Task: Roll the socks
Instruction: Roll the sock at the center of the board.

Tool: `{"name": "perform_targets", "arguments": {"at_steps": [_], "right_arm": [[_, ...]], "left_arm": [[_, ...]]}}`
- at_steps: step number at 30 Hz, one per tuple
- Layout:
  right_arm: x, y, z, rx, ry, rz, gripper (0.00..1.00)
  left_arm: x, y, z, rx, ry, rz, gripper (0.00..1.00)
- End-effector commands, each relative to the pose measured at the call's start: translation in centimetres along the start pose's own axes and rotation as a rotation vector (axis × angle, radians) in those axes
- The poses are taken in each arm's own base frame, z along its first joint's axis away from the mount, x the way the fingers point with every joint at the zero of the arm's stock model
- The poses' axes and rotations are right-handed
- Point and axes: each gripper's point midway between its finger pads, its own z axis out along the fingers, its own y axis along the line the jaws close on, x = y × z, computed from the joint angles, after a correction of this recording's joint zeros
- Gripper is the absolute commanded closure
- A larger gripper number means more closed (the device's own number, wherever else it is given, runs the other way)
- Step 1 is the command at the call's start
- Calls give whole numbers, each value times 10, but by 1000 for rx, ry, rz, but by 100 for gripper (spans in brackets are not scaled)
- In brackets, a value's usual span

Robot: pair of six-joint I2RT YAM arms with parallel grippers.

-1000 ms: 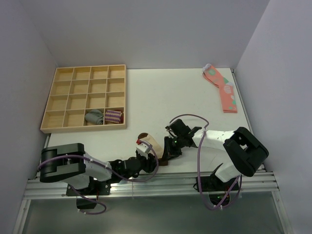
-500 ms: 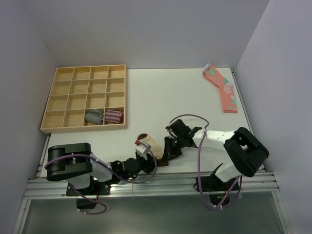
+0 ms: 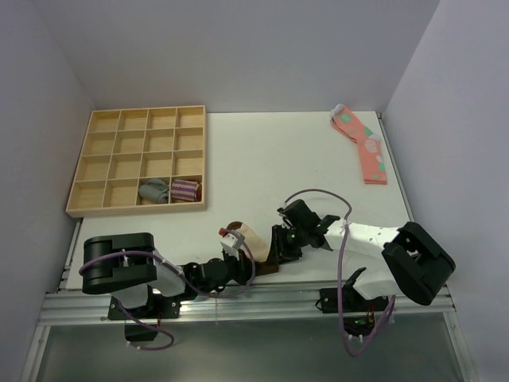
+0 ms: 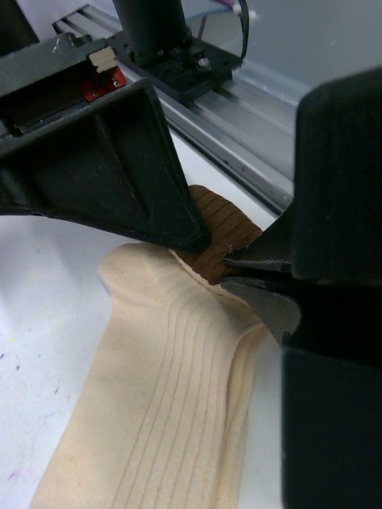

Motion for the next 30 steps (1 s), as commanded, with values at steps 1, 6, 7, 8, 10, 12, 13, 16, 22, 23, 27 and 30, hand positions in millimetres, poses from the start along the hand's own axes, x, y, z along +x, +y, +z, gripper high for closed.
{"name": "perform_targets", "arguments": {"at_steps": [1, 6, 7, 8, 10, 12, 13, 16, 22, 23, 27, 30], "right_arm": [[-13, -11, -5, 45, -121, -22, 54], [-36, 4, -18, -8, -318, -100, 49], [-39, 1, -22, -5, -368, -110, 48], [-44, 6, -24, -32, -411, -119, 48], [-48, 3, -28, -44, -479, -110, 48], [-55, 10, -32, -89, -540, -119, 48], [-52, 9, -33, -99, -559, -125, 48], [-56, 11, -36, -112, -631, -139, 48], [-55, 22, -41, -165, -743, -195, 48], [-56, 24, -42, -175, -759, -190, 48], [-49, 22, -41, -191, -797, -185, 48], [-48, 16, -45, -187, -841, -163, 48]], "left_arm": [[55, 19, -10, -68, 235, -9, 100], [77, 24, -15, -98, 361, -106, 100], [80, 25, -18, -107, 379, -142, 100], [81, 32, -21, -124, 392, -165, 100], [88, 37, -28, -142, 445, -205, 100], [90, 42, -30, -166, 478, -222, 100], [90, 43, -30, -173, 490, -224, 100], [92, 48, -33, -207, 542, -236, 100], [87, 59, -39, -247, 606, -300, 100], [82, 64, -37, -260, 598, -315, 100], [71, 77, -40, -293, 614, -323, 100], [64, 82, -40, -316, 624, -318, 100]]}}
